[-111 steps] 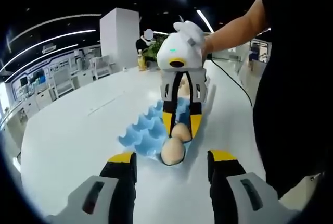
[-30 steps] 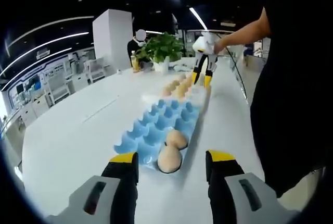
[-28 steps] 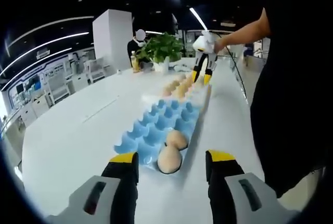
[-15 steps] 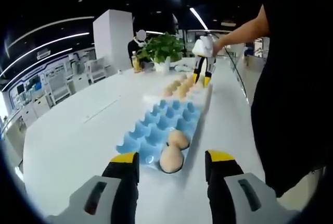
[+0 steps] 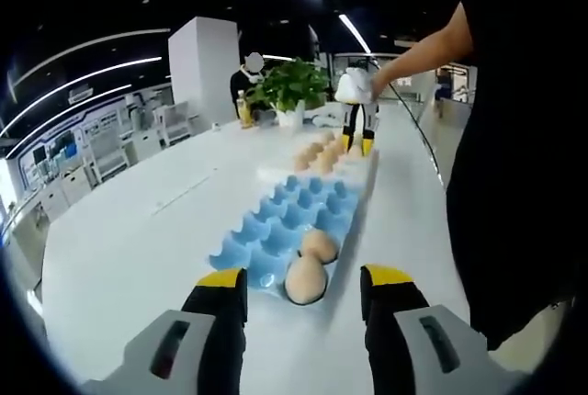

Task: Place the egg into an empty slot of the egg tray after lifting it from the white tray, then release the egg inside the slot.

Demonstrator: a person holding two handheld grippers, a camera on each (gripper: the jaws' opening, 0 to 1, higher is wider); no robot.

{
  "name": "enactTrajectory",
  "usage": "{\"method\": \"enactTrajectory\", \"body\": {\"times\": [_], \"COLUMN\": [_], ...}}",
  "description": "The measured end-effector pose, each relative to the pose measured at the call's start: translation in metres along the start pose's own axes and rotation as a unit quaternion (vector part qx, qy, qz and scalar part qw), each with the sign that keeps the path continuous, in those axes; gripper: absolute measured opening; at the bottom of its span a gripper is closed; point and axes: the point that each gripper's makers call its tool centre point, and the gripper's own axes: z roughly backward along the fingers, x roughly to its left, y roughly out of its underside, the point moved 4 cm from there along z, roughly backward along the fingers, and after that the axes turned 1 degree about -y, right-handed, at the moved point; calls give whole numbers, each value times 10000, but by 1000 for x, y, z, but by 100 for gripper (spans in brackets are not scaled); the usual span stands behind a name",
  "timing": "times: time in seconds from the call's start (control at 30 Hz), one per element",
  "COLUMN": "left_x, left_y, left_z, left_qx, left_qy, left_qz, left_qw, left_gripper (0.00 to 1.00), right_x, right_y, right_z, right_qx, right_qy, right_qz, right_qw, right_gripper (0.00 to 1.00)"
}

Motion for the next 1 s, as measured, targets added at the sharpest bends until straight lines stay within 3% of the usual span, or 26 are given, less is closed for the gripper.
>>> {"method": "enactTrajectory", "body": {"times": [0.1,0.4,0.87,1.0], "left_x": [-1,5,3,3], "left_y": [2,1,3,4], "left_z": [0,-1,2,0], "left_qx": [28,37,43,81], "left_qy": [5,4,-28,-15], "left_qz": [24,-44,-13,28], "left_qw": [10000,10000,10000,10000], "left_gripper": [49,49,50,56], "right_x": [-1,-2,3,4], "right_y": [1,-6,-13,-16], "right_z": [4,34,36,36], "right_qx": [-80,-221,-212,-229], "right_qy": [79,174,203,223], "right_qz": [-186,-222,-91,-24], "right_qw": [9998,9994,9995,9995], "right_gripper": [24,24,24,24]}}
